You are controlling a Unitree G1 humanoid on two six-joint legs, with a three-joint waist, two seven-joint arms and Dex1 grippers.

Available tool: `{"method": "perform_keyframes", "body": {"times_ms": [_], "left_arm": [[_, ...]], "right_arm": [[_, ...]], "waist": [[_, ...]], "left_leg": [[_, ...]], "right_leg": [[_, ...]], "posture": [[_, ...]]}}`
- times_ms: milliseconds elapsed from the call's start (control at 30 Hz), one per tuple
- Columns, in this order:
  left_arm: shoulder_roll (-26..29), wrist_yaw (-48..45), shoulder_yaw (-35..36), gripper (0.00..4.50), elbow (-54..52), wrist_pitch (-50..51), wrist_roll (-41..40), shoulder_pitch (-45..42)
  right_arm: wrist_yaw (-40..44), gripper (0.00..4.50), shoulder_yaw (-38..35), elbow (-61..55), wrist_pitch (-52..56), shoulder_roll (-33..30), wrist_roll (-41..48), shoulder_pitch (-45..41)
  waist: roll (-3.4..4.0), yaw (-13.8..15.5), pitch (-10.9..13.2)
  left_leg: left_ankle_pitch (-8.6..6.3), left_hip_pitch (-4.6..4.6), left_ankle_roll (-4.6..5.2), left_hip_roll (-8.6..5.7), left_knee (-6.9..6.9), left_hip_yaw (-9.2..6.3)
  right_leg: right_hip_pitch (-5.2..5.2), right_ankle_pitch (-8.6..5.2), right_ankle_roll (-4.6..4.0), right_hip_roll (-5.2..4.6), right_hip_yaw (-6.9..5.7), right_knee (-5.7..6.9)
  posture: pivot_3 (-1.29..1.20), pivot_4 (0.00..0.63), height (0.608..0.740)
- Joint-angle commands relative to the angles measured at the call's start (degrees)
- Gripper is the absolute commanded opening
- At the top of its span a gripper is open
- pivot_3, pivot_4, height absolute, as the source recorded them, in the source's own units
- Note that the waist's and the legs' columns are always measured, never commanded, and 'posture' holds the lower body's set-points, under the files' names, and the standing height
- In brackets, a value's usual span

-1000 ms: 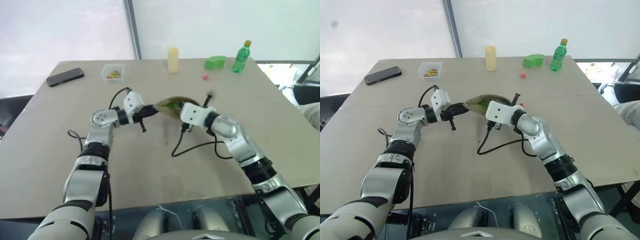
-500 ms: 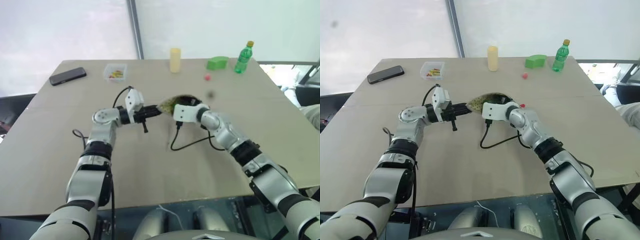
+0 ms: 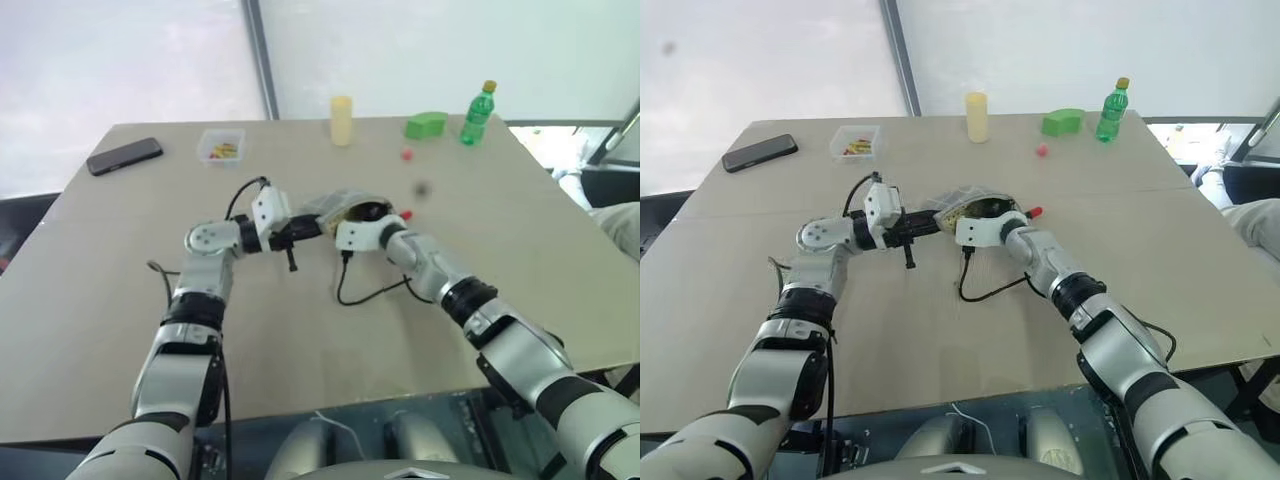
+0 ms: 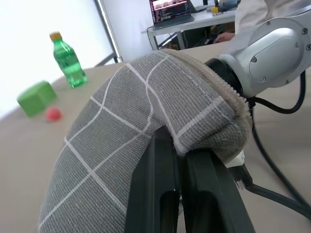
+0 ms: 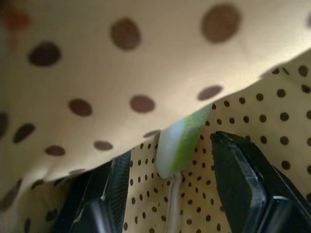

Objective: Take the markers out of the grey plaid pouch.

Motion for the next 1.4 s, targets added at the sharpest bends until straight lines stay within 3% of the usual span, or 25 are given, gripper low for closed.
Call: {"method": "perform_keyframes", "body": {"times_ms": [33,233,367,467,500,533,667,833,1033,1400], "left_arm": [[1.2,6.6,-1.5,0.0,0.3,-22.8,7.0,-8.0],[5.2,14.2,-5.5,0.0,8.0,-39.7,17.5,-10.3],[7.3,23.0,-6.4,0.0,11.4,-42.4,23.4,-11.4],[9.1,27.8,-7.3,0.0,16.3,-38.6,25.7,-11.4],[9.3,27.4,-7.8,0.0,17.8,-37.5,24.9,-11.0],[8.8,24.4,-8.1,0.0,18.7,-35.4,21.7,-10.1],[6.4,11.4,-5.7,0.0,19.9,-22.7,10.6,-6.9],[4.5,3.9,-2.9,0.0,20.8,-11.9,5.9,-6.8],[3.8,0.6,-0.5,0.0,22.8,-3.9,4.3,-8.5],[2.6,0.4,-0.3,0.0,22.3,-1.9,3.5,-9.2]], "right_arm": [[-6.9,2.64,-2.1,0.4,-0.8,1.1,0.6,-1.1],[-14.7,2.64,-2.7,3.0,-1.8,1.7,-0.2,-3.2],[-17.7,2.64,-4.4,5.1,-2.7,2.4,1.4,-3.8],[-17.1,2.64,-4.0,5.5,-3.2,2.5,1.4,-3.5],[-16.5,2.64,-3.9,5.5,-3.4,2.4,1.5,-3.2],[-16.0,2.64,-3.6,5.4,-3.5,2.2,1.4,-2.8],[-12.9,2.64,-2.5,4.0,-3.9,1.1,1.0,-0.6],[-6.8,2.64,-0.8,1.1,-4.4,-0.2,0.8,1.7],[0.6,2.64,-2.2,-5.2,-2.4,-1.7,4.2,5.1],[3.6,2.64,-3.7,-7.8,-1.3,-1.2,7.2,6.1]], "waist": [[-0.01,0.3,0.0],[0.15,-0.1,-0.7],[0.11,-0.1,-0.7],[0.1,-0.2,-0.7],[0.47,0.0,0.3],[0.08,0.1,1.2],[0.34,0.4,1.7],[0.48,0.3,1.8],[0.54,0.3,1.8],[0.54,0.4,1.8]], "left_leg": [[0.0,0.0,-0.01,0.0,0.0,-0.01],[0.0,0.07,0.0,-0.07,-0.11,0.09],[0.0,0.12,0.01,-0.06,-0.14,0.07],[0.0,0.12,0.01,-0.07,-0.09,0.06],[0.0,0.12,0.01,-0.07,-0.09,0.06],[-0.02,0.34,0.04,-0.05,-0.14,0.1],[-0.21,0.16,0.42,-0.13,-0.01,-0.16],[-0.19,0.09,0.35,-0.21,-0.1,-0.13],[-0.34,0.08,0.6,-0.18,-0.09,-0.02],[-0.35,0.1,0.61,-0.18,-0.11,-0.02]], "right_leg": [[0.0,0.01,-0.02,0.0,-0.01,0.0],[-0.02,0.05,-0.08,0.0,0.05,-0.05],[-0.05,0.05,-0.07,0.17,0.15,0.04],[-0.06,0.05,-0.07,0.25,0.22,0.11],[-0.06,0.05,-0.07,0.26,0.25,0.12],[0.09,0.04,-0.07,0.27,0.24,0.15],[-0.06,0.19,0.03,0.37,0.22,0.07],[-0.14,0.18,0.03,0.21,0.33,-0.05],[-0.12,0.18,0.03,0.28,0.35,-0.17],[-0.12,0.18,0.03,0.29,0.38,-0.2]], "posture": [[0.0,0.0,0.74],[0.0,0.0,0.74],[0.0,0.0,0.74],[0.0,0.0,0.74],[0.0,0.15,0.74],[0.0,0.0,0.74],[0.0,0.0,0.74],[0.0,0.0,0.74],[0.0,0.0,0.74],[0.0,0.0,0.74]]}}
